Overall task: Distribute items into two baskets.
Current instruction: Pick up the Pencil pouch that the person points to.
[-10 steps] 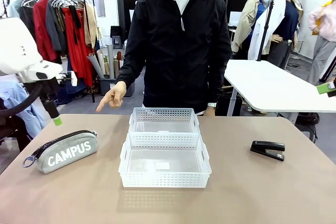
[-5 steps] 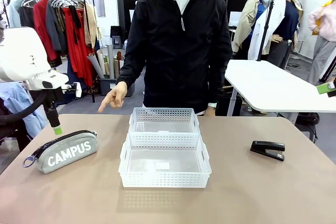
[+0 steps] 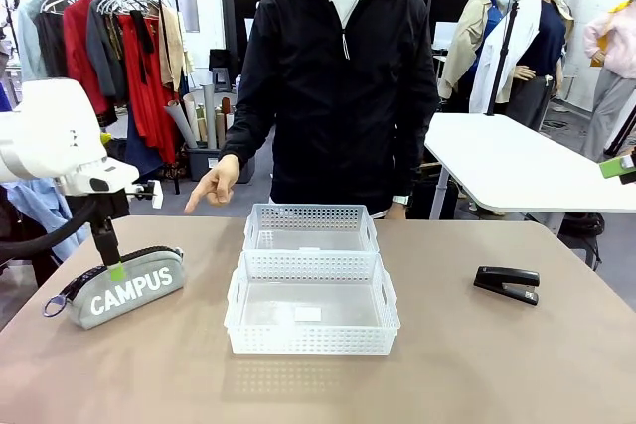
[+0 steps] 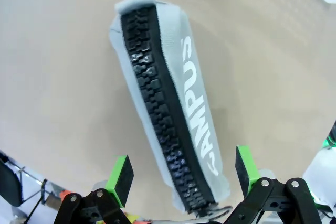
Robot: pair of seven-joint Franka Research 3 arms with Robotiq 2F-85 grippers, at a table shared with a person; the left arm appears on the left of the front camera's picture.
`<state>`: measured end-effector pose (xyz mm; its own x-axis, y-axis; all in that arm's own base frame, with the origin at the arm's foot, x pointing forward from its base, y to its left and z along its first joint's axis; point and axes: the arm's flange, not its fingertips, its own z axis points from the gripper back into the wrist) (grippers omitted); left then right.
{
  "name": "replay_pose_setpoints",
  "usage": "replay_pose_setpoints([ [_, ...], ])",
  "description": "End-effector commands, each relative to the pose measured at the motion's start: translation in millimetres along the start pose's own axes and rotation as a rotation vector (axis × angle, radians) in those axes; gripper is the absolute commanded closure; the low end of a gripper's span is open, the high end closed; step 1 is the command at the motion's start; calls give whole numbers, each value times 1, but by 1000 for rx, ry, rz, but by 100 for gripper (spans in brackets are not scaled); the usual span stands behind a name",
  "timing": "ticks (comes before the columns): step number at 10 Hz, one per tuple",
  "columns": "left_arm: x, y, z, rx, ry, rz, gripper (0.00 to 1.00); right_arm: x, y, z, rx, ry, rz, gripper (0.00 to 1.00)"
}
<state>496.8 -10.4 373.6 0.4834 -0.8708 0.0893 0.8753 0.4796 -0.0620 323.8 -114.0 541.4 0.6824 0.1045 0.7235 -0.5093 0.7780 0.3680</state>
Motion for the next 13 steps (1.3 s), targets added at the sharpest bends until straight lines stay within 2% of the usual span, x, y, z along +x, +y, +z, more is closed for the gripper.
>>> replay_pose_setpoints([
  [1, 2, 0, -13, 1, -42, -2, 0, 1, 0, 0, 13, -14, 10, 0],
  [8, 8, -3, -32, 47, -7, 42, 0, 1, 0, 0, 13, -14, 10, 0],
  [9, 9, -3, -32, 41, -1, 46, 9, 1, 0, 0, 13, -14, 10, 0],
  [10, 9, -3, -32, 41, 0, 45, 25, 1, 0, 0, 13, -14, 10, 0],
  [13, 9, -3, -32, 41, 5, 40, 85, 1, 0, 0, 13, -14, 10, 0],
])
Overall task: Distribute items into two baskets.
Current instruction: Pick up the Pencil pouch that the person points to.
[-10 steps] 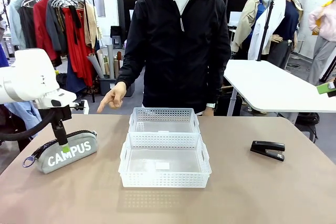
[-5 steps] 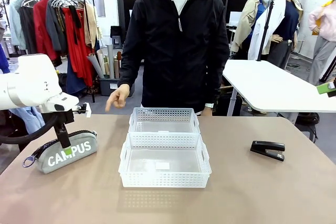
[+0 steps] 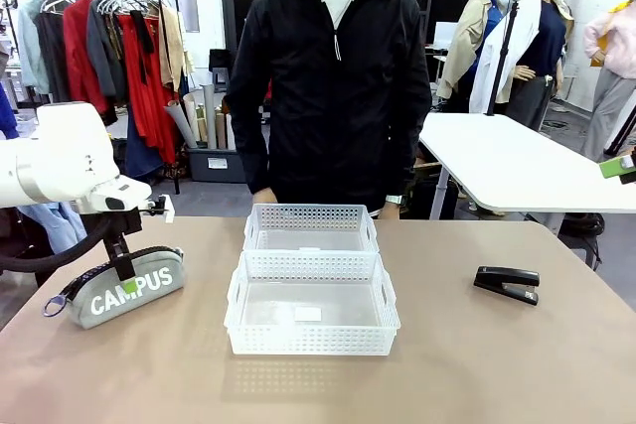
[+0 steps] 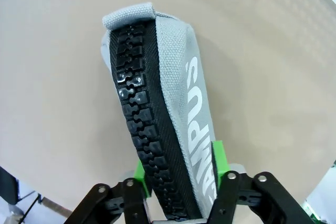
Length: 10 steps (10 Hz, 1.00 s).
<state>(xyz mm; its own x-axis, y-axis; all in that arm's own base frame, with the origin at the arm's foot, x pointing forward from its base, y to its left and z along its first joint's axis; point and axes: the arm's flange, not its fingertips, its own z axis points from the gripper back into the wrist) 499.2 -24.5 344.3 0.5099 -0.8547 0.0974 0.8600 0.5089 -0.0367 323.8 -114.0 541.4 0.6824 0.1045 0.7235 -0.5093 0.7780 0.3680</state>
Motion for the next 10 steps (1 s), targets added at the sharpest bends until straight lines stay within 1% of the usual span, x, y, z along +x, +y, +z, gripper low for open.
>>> replay_pose_setpoints([
  [1, -2, 0, -1, 12, 15, 7, 100, 1, 0, 0, 13, -14, 10, 0],
  [4, -2, 0, -1, 16, 25, -5, 100, 1, 0, 0, 13, -14, 10, 0],
  [10, -4, 0, 1, 13, 13, -6, 100, 1, 0, 0, 13, -14, 10, 0],
])
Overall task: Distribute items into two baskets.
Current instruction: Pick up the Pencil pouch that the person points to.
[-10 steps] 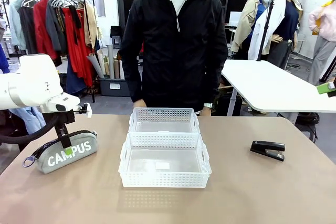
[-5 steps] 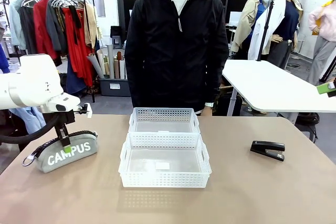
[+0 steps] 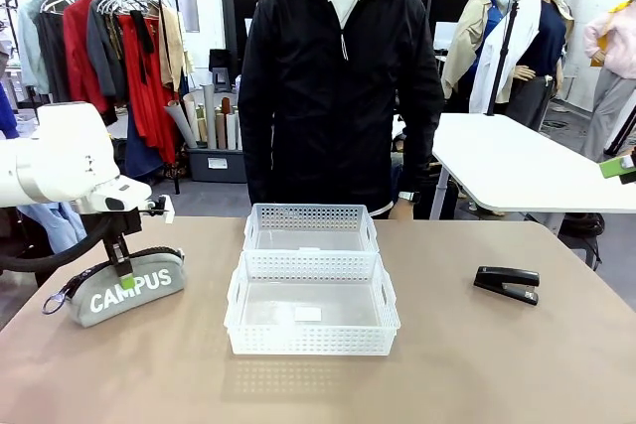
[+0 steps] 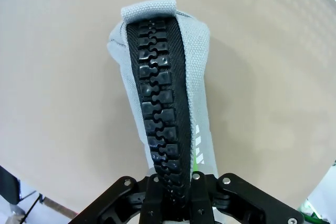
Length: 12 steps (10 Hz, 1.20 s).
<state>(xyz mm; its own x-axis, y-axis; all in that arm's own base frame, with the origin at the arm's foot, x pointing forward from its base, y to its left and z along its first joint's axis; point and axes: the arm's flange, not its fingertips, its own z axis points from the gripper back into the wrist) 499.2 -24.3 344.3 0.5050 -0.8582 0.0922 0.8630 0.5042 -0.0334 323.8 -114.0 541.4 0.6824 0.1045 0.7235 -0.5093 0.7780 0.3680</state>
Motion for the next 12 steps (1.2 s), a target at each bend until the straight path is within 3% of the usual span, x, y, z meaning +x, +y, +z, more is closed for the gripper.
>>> replay_pose_setpoints([
  [1, -4, -2, 6, 20, -7, 24, 100, 1, 0, 0, 13, -14, 10, 0],
  [6, -11, 1, 124, 144, -46, 235, 100, 1, 0, 0, 13, -14, 10, 0],
  [10, -54, -10, 223, 134, -137, 479, 100, 1, 0, 0, 13, -14, 10, 0],
  [12, -64, -18, 250, 79, -106, 599, 100, 1, 0, 0, 13, -14, 10, 0],
])
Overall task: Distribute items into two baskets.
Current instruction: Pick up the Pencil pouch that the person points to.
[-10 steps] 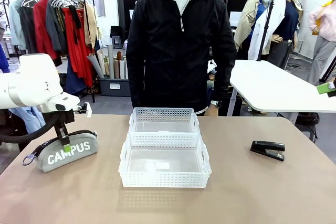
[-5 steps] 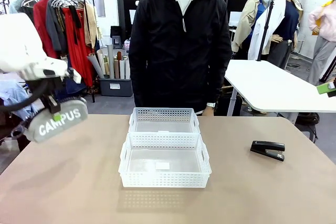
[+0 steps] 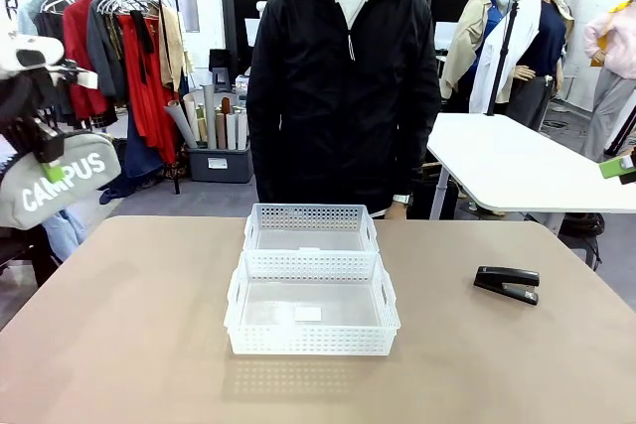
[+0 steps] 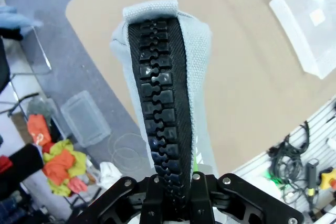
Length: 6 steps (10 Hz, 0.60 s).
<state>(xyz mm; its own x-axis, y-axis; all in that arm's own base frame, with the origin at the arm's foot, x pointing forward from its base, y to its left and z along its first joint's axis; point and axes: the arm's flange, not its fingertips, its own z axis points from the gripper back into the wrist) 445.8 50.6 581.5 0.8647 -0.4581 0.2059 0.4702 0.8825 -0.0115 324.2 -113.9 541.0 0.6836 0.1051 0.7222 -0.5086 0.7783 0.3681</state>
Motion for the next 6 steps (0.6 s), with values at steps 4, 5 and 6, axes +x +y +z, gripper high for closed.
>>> replay_pose_setpoints([
  [4, 0, -7, 5, -3, 59, 63, 100, 1, 0, 0, 14, -16, 11, 0],
  [5, -2, -5, 5, -12, 28, 57, 100, 1, 0, 0, 14, -16, 11, 0],
  [6, -2, -5, 5, -12, 28, 57, 100, 1, 0, 0, 14, -16, 11, 0],
])
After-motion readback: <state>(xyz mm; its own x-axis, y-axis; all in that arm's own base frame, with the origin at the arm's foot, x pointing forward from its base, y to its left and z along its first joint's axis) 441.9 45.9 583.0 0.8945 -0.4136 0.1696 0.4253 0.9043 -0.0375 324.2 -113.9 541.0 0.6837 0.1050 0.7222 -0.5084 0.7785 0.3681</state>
